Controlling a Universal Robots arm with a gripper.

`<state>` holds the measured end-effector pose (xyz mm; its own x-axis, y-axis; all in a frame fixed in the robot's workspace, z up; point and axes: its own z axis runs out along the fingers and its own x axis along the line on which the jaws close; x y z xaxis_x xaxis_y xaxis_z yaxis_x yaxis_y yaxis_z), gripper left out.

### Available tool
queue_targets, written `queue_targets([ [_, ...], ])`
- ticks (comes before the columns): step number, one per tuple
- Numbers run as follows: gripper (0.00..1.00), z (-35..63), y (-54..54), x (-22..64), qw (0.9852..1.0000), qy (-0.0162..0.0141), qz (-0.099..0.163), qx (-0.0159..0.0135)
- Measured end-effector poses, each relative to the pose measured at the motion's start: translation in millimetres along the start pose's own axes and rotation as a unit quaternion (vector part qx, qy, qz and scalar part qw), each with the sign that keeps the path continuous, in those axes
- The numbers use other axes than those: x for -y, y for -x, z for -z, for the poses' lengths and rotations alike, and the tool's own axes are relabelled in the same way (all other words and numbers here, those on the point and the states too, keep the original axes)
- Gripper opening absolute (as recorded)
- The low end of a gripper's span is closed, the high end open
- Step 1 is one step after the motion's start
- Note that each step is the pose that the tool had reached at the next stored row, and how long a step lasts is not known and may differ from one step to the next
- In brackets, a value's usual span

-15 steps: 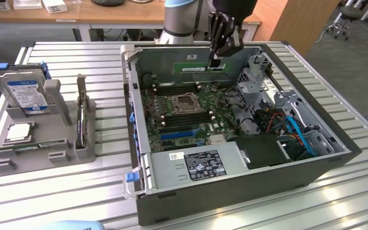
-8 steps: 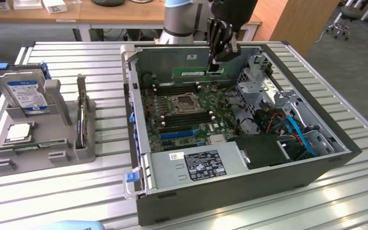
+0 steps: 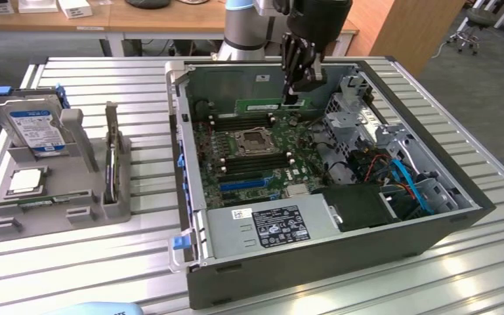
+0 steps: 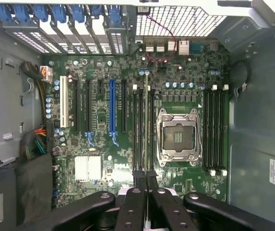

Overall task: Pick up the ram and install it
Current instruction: 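Pick up the ram and move it above insertion slot, then insert the ram into the slot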

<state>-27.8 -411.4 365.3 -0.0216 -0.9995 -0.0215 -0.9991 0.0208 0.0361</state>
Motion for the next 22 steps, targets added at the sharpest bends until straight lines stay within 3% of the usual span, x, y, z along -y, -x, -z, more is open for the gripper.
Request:
queue_targets([
  [13, 0.12, -0.3, 0.0, 0.0, 1.0, 0.0, 0.0, -0.0001],
  [22, 0.12, -12.8, -0.3, 0.5, 1.0, -0.0004, 0.0, 0.0],
])
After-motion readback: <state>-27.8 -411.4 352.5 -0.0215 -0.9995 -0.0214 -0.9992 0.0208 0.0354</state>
